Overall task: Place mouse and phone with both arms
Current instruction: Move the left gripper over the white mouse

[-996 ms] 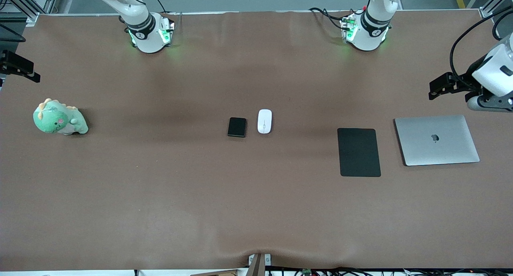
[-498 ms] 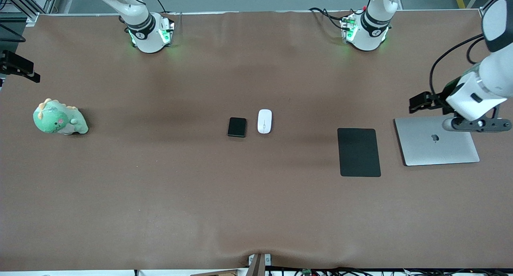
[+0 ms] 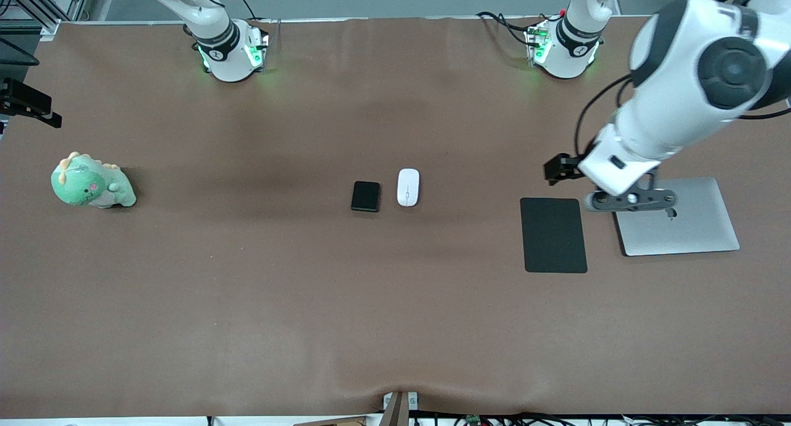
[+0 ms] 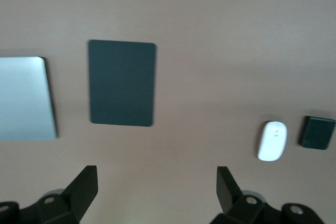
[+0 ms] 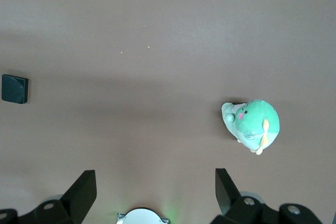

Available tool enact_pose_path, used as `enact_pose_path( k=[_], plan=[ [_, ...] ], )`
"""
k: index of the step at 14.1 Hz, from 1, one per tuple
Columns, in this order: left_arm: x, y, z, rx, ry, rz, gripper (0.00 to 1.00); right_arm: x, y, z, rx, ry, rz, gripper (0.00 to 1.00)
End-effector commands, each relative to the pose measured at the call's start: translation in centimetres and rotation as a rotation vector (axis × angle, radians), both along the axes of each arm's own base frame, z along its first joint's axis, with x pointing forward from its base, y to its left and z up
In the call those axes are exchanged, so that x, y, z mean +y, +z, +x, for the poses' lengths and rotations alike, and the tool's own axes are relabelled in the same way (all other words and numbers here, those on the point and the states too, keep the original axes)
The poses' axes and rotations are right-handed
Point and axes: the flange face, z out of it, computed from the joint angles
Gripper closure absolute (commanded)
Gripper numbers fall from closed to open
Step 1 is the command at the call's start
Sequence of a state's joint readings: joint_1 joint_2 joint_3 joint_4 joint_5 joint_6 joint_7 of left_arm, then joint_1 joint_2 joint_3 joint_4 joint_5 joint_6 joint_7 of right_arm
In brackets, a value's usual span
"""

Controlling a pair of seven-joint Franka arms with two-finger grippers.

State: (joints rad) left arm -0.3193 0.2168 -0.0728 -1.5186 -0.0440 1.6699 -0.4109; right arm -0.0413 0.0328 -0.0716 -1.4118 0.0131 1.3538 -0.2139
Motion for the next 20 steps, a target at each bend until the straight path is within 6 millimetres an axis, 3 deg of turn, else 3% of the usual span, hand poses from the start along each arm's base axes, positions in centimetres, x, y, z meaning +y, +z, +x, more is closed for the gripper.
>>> enact_pose_path(
  k=[1, 4, 10, 13, 20],
  plan=[
    [-6.4, -1.8, -1.2, 0.004, 0.025, -0.006, 0.0, -0.4, 0.2, -0.1, -0.004, 0.002, 0.017, 0.0],
    [-13.6, -3.8, -3.5, -0.041, 0.039, -0.021, 0.0, -0.4, 0.2, 0.0, -0.004, 0.003, 0.019, 0.0],
    [-21.4, -11.0, -5.9, -0.053, 0.065, -0.029, 0.0, -0.3, 0.1, 0.0, -0.003, 0.004, 0.019, 0.0],
    [-23.3, -14.9, -8.2, -0.097, 0.024, 0.019, 0.0, -0.2, 0.1, 0.0, -0.003, 0.004, 0.02, 0.0],
    [-23.8, -24.8, -12.2, -0.176, -0.062, -0.018, 0.0, -0.2, -0.4, 0.3, 0.006, 0.004, 0.021, 0.0]
  ],
)
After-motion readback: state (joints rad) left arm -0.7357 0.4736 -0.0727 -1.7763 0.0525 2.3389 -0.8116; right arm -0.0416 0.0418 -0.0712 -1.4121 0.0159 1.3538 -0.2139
